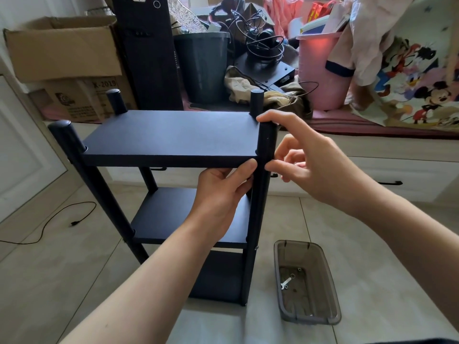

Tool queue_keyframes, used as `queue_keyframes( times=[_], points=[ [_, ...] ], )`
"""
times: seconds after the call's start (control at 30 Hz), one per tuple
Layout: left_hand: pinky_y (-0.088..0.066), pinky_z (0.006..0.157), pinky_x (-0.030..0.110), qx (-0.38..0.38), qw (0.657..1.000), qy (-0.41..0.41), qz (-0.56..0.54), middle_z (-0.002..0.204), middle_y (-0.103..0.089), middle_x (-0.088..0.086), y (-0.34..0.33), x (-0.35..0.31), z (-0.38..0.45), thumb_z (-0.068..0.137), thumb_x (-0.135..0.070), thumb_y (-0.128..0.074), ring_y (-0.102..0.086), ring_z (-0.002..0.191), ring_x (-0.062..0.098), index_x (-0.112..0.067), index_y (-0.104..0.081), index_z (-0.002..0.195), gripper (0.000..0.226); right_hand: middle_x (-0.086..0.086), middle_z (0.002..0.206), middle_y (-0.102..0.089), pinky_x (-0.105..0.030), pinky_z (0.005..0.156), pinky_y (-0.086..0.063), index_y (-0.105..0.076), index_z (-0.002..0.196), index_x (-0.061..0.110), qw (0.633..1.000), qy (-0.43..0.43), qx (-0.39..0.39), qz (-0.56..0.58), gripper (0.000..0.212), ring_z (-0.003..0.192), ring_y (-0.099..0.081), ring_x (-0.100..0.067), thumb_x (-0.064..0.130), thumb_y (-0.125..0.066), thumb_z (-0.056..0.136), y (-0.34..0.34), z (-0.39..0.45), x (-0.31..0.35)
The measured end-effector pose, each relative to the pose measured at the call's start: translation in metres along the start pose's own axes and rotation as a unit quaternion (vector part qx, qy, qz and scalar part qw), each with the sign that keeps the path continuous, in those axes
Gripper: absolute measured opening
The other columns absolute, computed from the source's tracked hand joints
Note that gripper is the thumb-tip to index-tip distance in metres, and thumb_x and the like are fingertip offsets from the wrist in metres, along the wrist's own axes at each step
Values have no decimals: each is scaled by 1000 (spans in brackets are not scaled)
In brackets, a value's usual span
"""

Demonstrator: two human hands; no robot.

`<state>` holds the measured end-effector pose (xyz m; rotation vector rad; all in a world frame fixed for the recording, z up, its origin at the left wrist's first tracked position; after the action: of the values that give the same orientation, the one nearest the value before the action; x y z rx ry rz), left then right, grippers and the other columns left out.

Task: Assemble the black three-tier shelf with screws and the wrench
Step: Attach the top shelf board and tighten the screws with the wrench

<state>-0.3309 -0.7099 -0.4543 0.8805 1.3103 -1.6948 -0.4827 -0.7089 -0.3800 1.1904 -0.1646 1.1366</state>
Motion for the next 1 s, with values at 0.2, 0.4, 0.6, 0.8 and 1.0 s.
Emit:
queue_keyframes(
  times=[0.2, 0.4, 0.6, 0.8, 1.0],
  points=[
    [-57, 93, 34, 5, 1000, 2, -14, 114, -75, 10, 2, -1, 0, 80, -26, -71, -71, 110, 27, -13, -75, 107, 31, -1, 75, -61, -31, 67, -58, -42, 135, 48, 1000, 2, 0, 10, 68, 59, -63, -18, 13, -73, 86, 0, -1, 1],
    [-55, 99, 38, 8, 1000, 7, -3, 116, -74, 10, 3, -3, -2, 81, -29, -70, -70, 112, 27, -12, -72, 111, 35, -4, 74, -64, -27, 67, -59, -45, 133, 45, 1000, 2, -5, 31, 66, 55, -65, -18, 15, -76, 83, -3, -2, 4],
    [-56, 98, 39, 5, 1000, 13, 12, 115, -74, 12, 3, -5, -2, 77, -30, -71, -70, 111, 27, -6, -70, 114, 44, -1, 68, -67, -20, 66, -55, -44, 137, 44, 1000, 11, -15, 5, 68, 57, -65, -15, 24, -77, 81, -1, -4, 4],
    [-57, 94, 35, 6, 1000, 10, 6, 111, -75, 12, 3, -6, -1, 79, -27, -71, -71, 109, 26, -10, -75, 106, 32, 5, 69, -64, -19, 73, -52, -40, 144, 39, 998, 18, -42, -51, 73, 68, -62, -11, 22, -76, 83, 0, -8, 5],
    [-58, 89, 30, 8, 1000, 7, 0, 110, -76, 13, 2, -6, -2, 80, -28, -72, -72, 107, 26, -9, -75, 108, 33, 8, 77, -63, -23, 73, -55, -37, 148, 41, 999, 4, -24, -30, 77, 75, -65, -13, 9, -72, 87, 3, -11, 4]
  ],
)
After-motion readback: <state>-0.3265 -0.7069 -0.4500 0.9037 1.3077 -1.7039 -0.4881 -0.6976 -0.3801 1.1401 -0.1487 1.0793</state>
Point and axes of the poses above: each hand's wrist, its own z-axis towards the middle knuckle, its own y-axis out of the back of the hand, x = y × z, the point moved 4 cm from there along z, towards the middle knuckle
